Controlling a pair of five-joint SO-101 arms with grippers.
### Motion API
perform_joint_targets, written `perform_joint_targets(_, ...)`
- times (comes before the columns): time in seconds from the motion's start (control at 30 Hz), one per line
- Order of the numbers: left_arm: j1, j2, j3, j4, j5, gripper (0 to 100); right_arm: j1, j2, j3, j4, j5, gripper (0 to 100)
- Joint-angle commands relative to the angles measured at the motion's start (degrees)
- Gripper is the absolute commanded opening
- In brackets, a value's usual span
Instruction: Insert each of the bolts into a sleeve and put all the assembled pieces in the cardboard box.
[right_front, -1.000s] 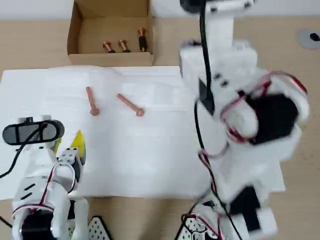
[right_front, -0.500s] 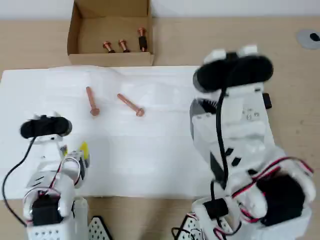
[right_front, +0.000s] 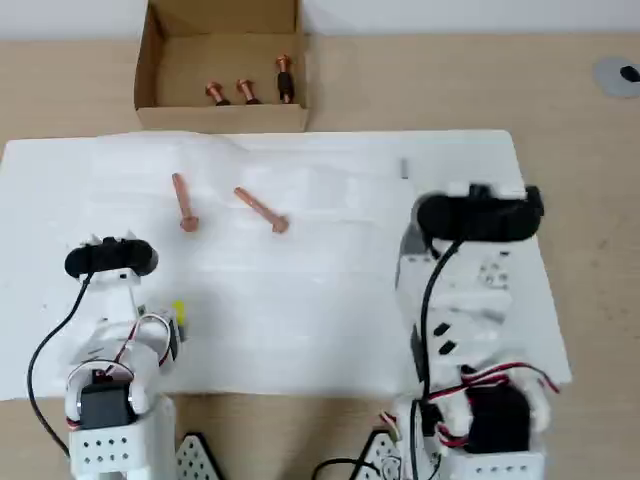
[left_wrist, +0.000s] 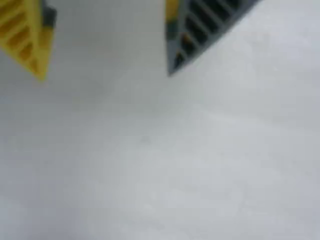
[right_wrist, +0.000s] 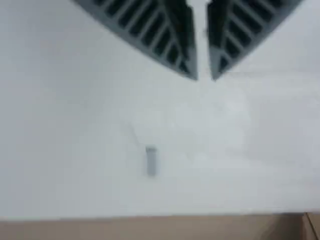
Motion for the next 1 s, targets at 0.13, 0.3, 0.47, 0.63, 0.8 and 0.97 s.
perform_joint_targets(0.13,-0.53,-0.31,-0.26,-1.14,-0.44,17,0.48,-19.21,13.93,-1.58,6.51,1.0)
perform_joint_targets(0.3,-0.53,-0.31,-0.18,-1.14,-0.44,17,0.92,-17.10,17.71,-0.97,8.97,1.0)
perform_joint_targets(0.47,-0.53,-0.31,-0.18,-1.14,-0.44,17,0.92,-18.68,24.57,-0.97,11.60,1.0)
perform_joint_targets(0.63,-0.53,-0.31,-0.18,-1.14,-0.44,17,1.01,-18.68,30.90,-0.97,13.45,1.0)
perform_joint_targets(0.8,-0.53,-0.31,-0.18,-1.14,-0.44,17,1.01,-18.68,33.54,-1.05,15.65,1.0)
perform_joint_targets(0.97,-0.53,-0.31,-0.18,-1.14,-0.44,17,0.92,-18.68,33.54,-1.23,15.65,1.0)
